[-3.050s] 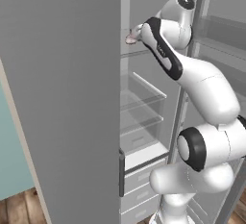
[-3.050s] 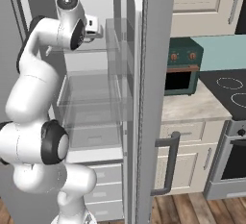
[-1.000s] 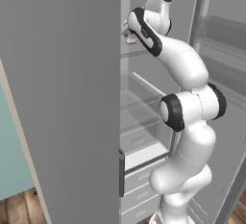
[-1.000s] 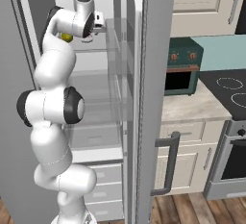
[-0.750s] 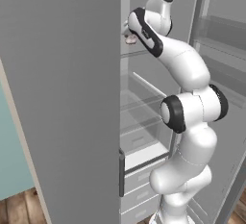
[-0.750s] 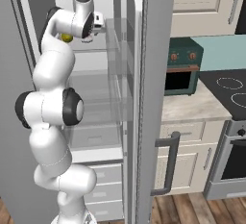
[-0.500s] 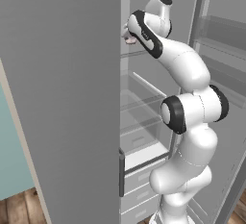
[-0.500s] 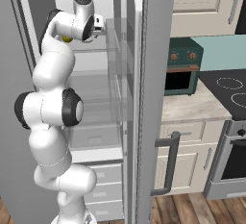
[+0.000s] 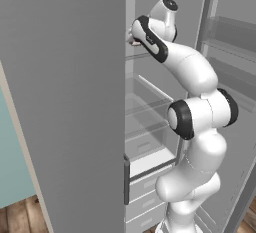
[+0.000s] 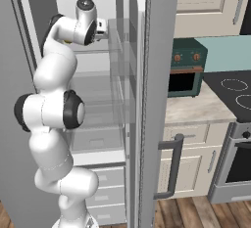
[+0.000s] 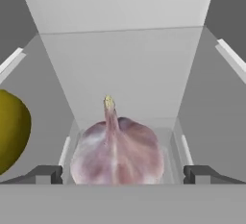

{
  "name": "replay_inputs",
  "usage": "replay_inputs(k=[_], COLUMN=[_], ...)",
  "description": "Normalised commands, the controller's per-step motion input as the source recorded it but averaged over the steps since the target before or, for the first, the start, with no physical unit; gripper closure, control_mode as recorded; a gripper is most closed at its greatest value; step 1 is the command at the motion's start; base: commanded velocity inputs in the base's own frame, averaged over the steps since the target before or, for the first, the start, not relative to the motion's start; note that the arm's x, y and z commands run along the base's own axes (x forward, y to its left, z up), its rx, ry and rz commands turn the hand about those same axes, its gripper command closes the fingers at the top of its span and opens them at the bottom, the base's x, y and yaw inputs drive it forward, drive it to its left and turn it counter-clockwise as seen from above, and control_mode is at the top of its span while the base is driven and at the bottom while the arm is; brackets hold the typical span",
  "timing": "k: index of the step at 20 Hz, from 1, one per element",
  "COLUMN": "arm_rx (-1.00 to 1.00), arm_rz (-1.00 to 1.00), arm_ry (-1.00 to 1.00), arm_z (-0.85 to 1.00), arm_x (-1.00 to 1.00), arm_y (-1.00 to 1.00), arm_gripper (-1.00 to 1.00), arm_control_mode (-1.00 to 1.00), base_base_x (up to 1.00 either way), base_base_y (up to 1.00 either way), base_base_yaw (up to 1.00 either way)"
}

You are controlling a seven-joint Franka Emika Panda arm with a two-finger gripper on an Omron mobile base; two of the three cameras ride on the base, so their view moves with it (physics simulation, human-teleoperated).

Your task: Retrieve the bottle and the shaker from the cabinet and place them next to the mixing bowl on the counter. Then add garlic from the fridge to the mixing bowl.

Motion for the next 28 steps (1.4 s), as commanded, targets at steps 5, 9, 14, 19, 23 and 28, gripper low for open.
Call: replay_inputs(k=[5, 9, 14, 19, 23, 28], arm_rx=[0.0, 0.0, 0.0, 0.0, 0.0, 0.0], arm_rz=[0.0, 0.0, 0.0, 0.0, 0.0, 0.0], arm_ry=[0.0, 0.01, 0.0, 0.0, 0.0, 0.0], arm_z=[0.0, 0.0, -0.15, -0.16, 0.0, -0.02], arm_x=[0.2, 0.01, 0.08, 0.03, 0.04, 0.06], arm_y=[0.0, 0.0, 0.0, 0.06, 0.03, 0.07], arm_gripper=[-1.0, -1.0, -1.0, -1.0, -1.0, -1.0], arm_control_mode=[-1.0, -1.0, -1.0, -1.0, -1.0, -1.0], base_base_x=[0.0, 0.0, 0.0, 0.0, 0.0, 0.0], base_base_y=[0.0, 0.0, 0.0, 0.0, 0.0, 0.0], base_base_yaw=[0.0, 0.0, 0.0, 0.0, 0.0, 0.0])
